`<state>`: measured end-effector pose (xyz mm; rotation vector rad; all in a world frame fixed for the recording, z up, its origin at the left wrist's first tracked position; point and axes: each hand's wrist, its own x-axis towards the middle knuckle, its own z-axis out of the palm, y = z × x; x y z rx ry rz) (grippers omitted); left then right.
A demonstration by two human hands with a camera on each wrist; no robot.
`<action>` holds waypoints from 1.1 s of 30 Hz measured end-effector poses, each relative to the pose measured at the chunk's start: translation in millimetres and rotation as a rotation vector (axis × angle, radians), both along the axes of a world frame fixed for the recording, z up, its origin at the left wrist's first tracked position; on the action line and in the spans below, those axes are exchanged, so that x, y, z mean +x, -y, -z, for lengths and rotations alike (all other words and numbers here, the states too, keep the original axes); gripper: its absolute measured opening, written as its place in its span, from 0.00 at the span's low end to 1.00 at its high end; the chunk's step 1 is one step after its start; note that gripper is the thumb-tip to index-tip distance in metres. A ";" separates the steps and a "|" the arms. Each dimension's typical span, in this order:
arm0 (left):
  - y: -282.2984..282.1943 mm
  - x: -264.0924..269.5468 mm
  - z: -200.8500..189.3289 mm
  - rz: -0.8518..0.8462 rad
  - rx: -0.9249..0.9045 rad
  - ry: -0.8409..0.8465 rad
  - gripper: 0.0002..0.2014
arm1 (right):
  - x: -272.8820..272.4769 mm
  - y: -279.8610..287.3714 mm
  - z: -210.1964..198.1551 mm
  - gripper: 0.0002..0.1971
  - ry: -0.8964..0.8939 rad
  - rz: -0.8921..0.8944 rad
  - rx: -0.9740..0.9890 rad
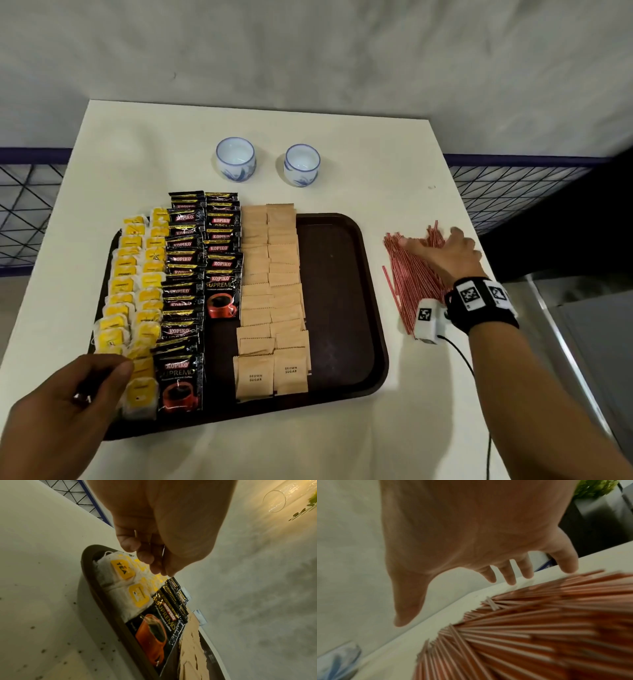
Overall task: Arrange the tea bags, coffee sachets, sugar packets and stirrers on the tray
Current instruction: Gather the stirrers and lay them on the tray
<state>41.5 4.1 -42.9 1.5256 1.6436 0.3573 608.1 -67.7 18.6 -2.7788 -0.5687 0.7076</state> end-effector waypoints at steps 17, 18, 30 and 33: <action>3.1 6.9 4.1 0.033 0.039 0.035 0.32 | -16.2 -3.3 11.5 0.59 0.029 -0.075 -0.085; 3.5 7.6 4.8 0.038 0.020 0.035 0.32 | -17.9 -3.8 11.8 0.58 0.039 -0.069 -0.112; 10.6 3.8 12.5 0.053 0.012 0.061 0.33 | -2.4 -1.1 1.3 0.53 0.054 -0.317 0.048; 10.7 8.5 11.7 0.066 0.023 0.036 0.28 | 14.6 -20.2 8.2 0.43 0.098 -0.462 0.046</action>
